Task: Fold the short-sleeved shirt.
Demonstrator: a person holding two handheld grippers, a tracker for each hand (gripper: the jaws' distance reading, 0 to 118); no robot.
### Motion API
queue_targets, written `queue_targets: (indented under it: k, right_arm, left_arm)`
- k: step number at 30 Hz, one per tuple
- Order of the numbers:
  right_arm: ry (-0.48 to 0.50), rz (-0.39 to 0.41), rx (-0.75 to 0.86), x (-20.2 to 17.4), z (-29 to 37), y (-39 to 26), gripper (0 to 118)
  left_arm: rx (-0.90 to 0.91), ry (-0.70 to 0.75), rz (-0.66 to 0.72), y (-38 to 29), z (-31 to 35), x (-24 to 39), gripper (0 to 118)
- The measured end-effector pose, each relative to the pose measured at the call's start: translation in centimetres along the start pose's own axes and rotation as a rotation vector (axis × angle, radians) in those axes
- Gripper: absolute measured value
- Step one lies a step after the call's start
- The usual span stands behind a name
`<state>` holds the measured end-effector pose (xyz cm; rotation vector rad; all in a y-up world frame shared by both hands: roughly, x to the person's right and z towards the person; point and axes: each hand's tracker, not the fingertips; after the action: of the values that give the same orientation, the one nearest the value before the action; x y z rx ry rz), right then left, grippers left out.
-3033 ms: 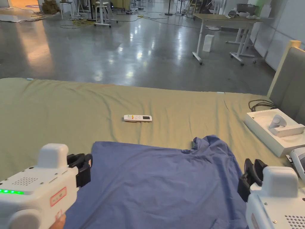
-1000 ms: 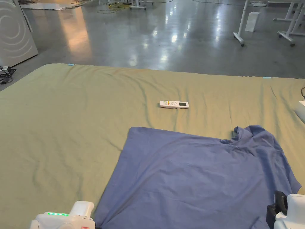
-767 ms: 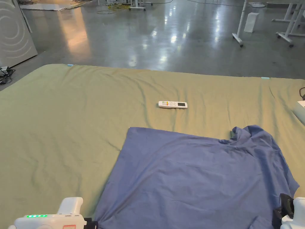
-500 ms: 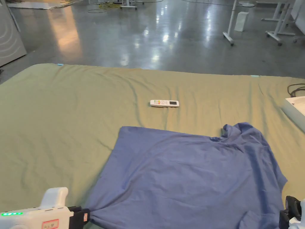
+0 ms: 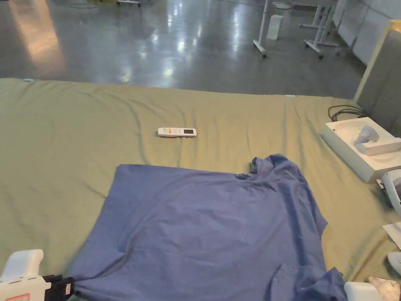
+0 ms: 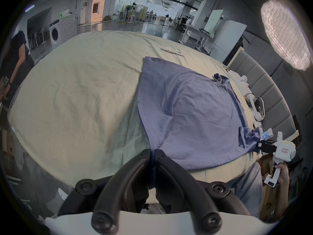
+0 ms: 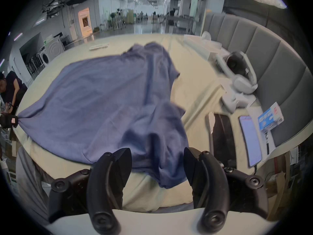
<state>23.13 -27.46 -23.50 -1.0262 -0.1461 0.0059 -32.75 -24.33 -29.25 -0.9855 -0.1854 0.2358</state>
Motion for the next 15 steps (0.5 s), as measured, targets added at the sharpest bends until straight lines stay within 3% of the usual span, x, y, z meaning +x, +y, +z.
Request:
queue_targets:
  k: [3,7,15]
  right_arm:
    - [-0.005,0.008,-0.061,-0.6,-2.2,-0.9,64]
    - [0.035,0.002,-0.04,-1.1,-2.5,-1.5,12]
    - [0.016,0.005,0.042,-1.0,1.2,-0.2,8]
  left_arm:
    - [-0.009,0.003,0.019,-0.3,-0.4,-0.4,7]
    - [-0.024,0.021,0.023,-0.7,-1.1,-1.1,7]
    - [-0.036,0.014,0.058,-0.9,-1.5,-1.6,6]
